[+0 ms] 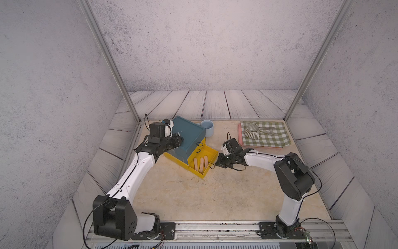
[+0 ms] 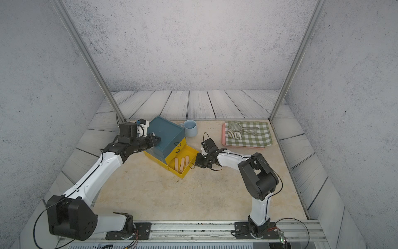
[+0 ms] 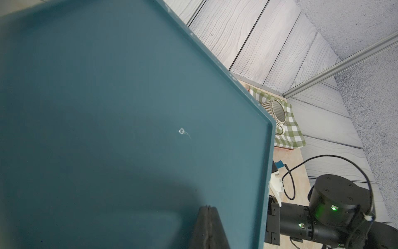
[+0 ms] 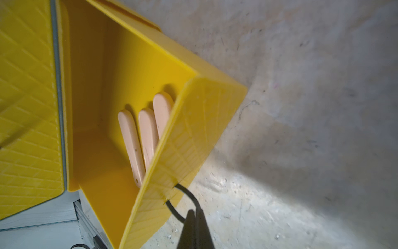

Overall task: Place the fruit knives into the drawer by color
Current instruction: Close the drawer in the storage box.

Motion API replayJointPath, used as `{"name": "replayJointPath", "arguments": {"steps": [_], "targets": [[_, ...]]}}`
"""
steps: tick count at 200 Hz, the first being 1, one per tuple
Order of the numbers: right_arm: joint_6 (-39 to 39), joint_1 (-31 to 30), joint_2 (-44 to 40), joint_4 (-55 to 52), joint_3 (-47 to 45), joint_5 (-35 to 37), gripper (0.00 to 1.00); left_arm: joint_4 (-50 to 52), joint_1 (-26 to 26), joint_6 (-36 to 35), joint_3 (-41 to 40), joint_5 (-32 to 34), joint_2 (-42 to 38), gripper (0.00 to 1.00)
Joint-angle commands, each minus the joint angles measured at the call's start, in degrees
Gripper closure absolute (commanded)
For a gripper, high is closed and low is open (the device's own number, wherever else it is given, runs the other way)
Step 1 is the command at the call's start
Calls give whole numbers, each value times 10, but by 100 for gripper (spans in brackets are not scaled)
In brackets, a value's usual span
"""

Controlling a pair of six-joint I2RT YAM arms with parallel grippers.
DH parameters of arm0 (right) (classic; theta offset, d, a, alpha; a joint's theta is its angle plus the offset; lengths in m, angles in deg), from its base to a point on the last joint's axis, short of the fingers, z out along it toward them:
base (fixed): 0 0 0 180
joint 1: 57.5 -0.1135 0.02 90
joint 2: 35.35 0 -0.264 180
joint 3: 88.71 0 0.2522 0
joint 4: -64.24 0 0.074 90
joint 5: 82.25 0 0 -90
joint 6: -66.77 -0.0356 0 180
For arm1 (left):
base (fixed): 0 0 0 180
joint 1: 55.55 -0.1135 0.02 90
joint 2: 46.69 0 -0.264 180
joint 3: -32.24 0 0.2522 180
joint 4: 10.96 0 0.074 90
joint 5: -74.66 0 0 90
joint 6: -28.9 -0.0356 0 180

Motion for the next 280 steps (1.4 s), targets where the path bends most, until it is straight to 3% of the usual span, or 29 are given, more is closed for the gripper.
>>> {"name": "replayJointPath", "arguments": {"steps": [1, 110, 280], "targets": [[-23, -2, 19, 50, 15, -40, 100, 89, -5, -6, -16, 16, 24, 100], [-107, -5, 107, 225, 51, -143, 100, 88, -5, -5, -16, 15, 29, 100], [-142, -23, 183, 267, 131, -173, 100, 87, -5, -8, -20, 17, 30, 100]]}}
